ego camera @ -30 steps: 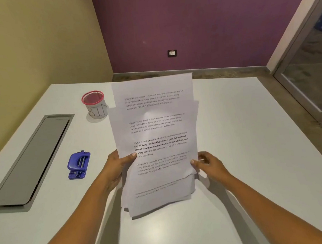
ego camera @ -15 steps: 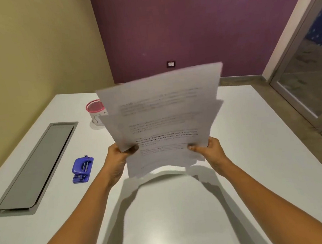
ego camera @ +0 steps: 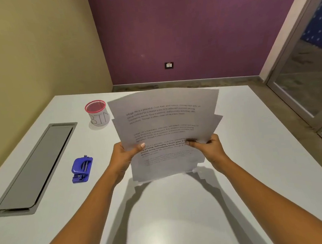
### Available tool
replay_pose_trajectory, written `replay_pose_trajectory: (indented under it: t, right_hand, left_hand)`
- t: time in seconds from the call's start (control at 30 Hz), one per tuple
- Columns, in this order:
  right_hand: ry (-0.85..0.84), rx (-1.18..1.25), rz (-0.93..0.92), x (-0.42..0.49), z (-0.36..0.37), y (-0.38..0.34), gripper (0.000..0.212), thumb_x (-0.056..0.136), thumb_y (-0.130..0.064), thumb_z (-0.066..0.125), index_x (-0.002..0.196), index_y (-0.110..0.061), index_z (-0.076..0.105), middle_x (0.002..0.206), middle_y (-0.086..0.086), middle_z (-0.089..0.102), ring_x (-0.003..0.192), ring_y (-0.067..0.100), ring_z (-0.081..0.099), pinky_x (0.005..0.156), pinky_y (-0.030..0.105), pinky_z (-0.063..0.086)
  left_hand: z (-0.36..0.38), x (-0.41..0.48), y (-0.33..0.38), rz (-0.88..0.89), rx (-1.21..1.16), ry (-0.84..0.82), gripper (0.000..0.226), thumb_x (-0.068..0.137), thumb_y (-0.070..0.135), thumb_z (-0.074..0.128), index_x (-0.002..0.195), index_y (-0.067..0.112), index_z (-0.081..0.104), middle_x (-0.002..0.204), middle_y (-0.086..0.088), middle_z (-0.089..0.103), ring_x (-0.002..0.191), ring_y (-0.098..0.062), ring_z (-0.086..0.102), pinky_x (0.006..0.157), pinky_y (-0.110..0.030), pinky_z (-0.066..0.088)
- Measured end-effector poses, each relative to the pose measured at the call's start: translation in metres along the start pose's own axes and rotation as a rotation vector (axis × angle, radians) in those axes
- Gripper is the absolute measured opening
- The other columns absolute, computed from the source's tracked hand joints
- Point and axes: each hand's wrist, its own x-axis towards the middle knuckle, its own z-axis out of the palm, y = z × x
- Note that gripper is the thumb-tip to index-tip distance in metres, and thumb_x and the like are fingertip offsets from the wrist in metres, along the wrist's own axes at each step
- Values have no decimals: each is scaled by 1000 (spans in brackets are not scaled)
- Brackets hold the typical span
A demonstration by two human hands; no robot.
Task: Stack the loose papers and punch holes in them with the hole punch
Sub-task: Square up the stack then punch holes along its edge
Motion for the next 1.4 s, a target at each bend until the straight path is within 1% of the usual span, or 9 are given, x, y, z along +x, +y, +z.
replay_pose_trajectory:
  t: [0.1,0.2,0.3,0.5,0.63,0.87,1.03,1.13,1.4]
  right_hand:
    - [-43,-33,28,-3,-1,-1,38,68,-13,80,104,-12,66,103,5,71,93,20,67,81,30,54]
    - [-57,-38,48,-5,-2,2,33,69,-14,79,100,-16,67,102,5,71,92,22,68,81,35,55]
    - [-50,-25,56,-6,0,4,26,70,-14,79,93,-21,68,97,2,72,89,22,68,78,32,55]
    - [-38,15,9,-3,3,-5,22,69,-9,78,83,-23,70,89,-4,73,80,10,69,72,22,54]
    - [-54,24,13,-4,1,-3,26,68,-9,79,88,-24,69,92,-5,73,81,7,69,71,19,55]
    - [-26,-15,59,-8,3,9,19,71,-13,77,82,-27,70,85,-11,73,76,1,68,72,20,51]
    - [-5,-17,72,-6,3,4,20,68,-16,80,81,-28,68,80,-15,73,70,1,68,60,14,51]
    - [-5,-7,70,-8,3,4,19,68,-15,80,77,-28,68,73,-17,73,68,-2,68,54,12,52]
    - [-4,2,30,-5,3,0,20,69,-16,79,82,-27,69,86,-11,73,81,9,68,72,24,53]
  left_hand:
    - [-1,-1,-2,-32,10,8,26,73,9,72,92,26,68,88,13,75,81,-6,71,64,-16,55]
    - [0,-2,-7,-84,14,7,25,71,6,74,89,23,69,85,10,76,80,-9,71,68,-22,56]
    - [3,-2,-10,-82,39,-7,23,72,5,73,87,22,70,85,10,76,82,-9,71,74,-24,53]
    - [7,3,-4,-12,-6,21,24,75,0,68,87,20,70,83,12,75,79,-5,69,69,-16,55]
    - [5,2,-6,-31,0,-3,25,74,3,71,90,22,69,86,10,75,80,-5,70,66,-15,53]
    - [10,-3,-14,-61,38,-12,23,79,6,67,93,25,68,87,14,74,84,-2,68,72,-16,50]
    - [8,-1,-9,-52,46,-14,23,77,7,69,91,25,68,87,13,75,83,-3,69,70,-15,52]
    - [9,-1,-10,-68,49,-10,20,78,8,69,92,23,69,91,8,74,85,-9,69,74,-22,52]
    - [11,7,0,-44,60,-26,23,77,7,70,92,24,68,86,14,75,81,-3,69,65,-13,53]
